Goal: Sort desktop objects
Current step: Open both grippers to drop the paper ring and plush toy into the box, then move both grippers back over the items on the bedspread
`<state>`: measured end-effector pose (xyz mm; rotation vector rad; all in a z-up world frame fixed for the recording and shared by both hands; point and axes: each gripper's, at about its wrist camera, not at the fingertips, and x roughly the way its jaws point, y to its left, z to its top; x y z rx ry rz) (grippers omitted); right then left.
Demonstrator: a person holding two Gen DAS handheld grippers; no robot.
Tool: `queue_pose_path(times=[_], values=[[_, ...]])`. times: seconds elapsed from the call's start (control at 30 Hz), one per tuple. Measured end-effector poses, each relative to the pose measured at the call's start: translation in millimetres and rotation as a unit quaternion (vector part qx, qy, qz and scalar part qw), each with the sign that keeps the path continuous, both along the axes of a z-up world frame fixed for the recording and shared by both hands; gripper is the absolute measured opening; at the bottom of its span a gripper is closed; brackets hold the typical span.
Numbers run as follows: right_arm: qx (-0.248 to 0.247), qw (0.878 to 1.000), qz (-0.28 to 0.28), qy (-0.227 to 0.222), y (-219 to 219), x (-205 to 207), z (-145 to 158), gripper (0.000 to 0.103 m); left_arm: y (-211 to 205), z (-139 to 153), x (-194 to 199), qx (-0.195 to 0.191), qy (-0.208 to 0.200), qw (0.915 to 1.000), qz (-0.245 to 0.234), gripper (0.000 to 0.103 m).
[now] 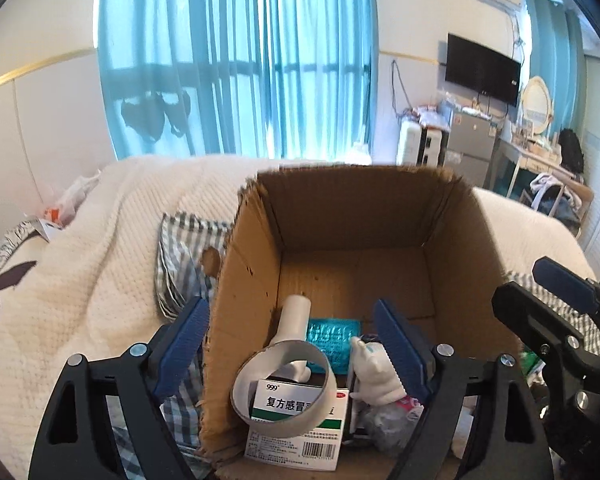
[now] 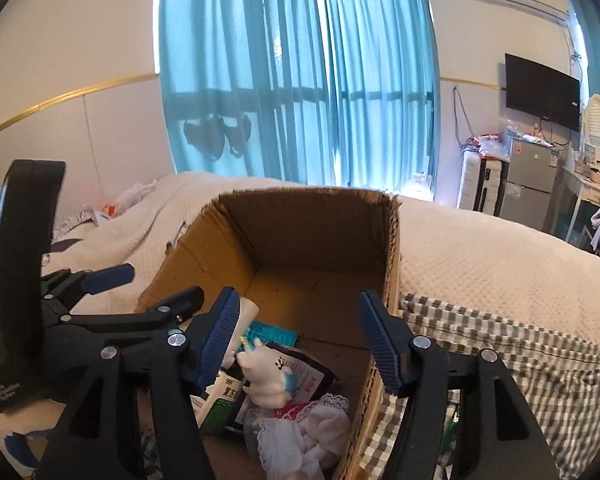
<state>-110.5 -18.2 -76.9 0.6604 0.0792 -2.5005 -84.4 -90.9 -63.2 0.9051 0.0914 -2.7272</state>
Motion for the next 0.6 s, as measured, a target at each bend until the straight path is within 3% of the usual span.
queue_pose_path(times=[0.27,0.43,0.6], values=[[-0.008,0.999,-0.024,0.032,22.8,31.6,41.1,0.068,14.2,38.0,27.4,-0.002,0.040,0.9991,-0.015,0.092],[-0.016,0.998,-0.036,0.053,46.6,56.1,67.3,0.078,30.9,65.4,51.8,0.000,0.077,0.9968,-0.021,0.103],[-0.028,0.996,-0.050,0.064,71.0,84.7,86.5,0.090,47.2,85.5,72.1,-0.002,0.104,0.9942,-0.030,0.103]])
